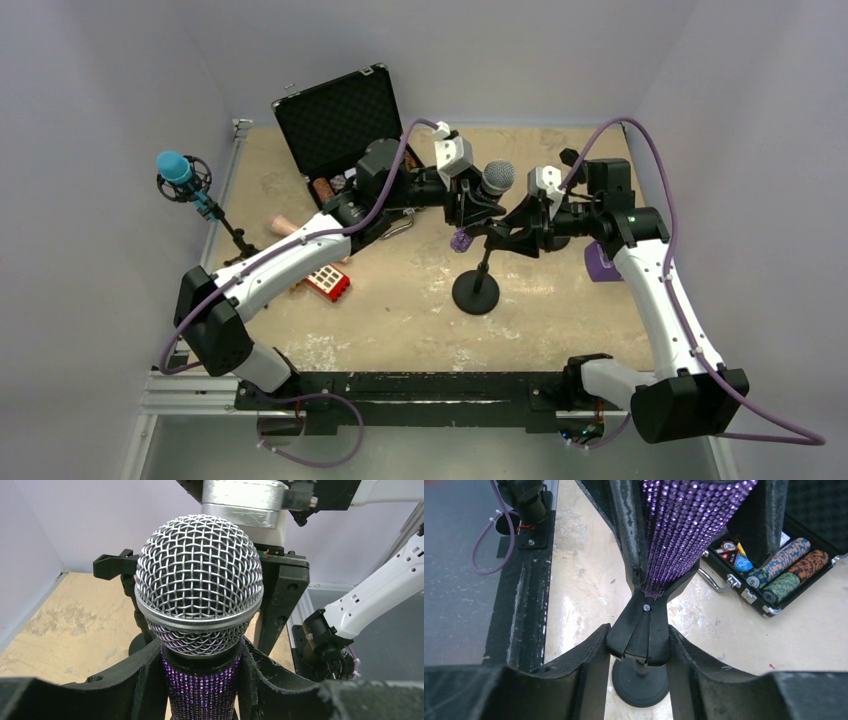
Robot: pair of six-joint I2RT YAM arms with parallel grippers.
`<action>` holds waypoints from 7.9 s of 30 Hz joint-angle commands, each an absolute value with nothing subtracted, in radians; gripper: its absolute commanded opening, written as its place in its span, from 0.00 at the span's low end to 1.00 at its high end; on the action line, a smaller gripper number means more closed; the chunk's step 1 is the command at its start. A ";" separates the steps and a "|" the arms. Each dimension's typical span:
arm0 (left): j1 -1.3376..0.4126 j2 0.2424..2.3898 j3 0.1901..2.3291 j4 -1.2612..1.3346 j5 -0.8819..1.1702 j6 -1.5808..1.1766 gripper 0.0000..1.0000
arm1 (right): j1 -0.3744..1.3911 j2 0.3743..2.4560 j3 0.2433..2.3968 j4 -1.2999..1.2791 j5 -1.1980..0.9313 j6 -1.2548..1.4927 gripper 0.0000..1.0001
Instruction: Attach the microphones to the stand
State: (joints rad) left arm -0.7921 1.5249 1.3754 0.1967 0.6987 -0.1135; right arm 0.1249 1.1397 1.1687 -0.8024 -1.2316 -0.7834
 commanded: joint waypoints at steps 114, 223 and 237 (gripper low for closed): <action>-0.791 0.416 0.611 -0.200 0.005 -0.229 0.97 | 0.195 1.556 1.323 0.146 -0.958 -0.225 0.00; -0.293 1.136 0.937 -0.444 -0.103 -0.619 0.99 | 0.003 0.835 0.770 -0.466 -1.028 -0.583 0.80; -0.281 1.116 0.971 -0.507 0.154 -0.450 0.99 | -0.089 0.838 0.829 -0.499 -1.026 -0.563 0.80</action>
State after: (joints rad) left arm -0.2867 1.1957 0.9417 -0.5018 -0.0319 -0.5579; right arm -0.0692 0.8417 0.7738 -0.5007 -1.0153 -0.5808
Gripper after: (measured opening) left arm 0.992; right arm 0.796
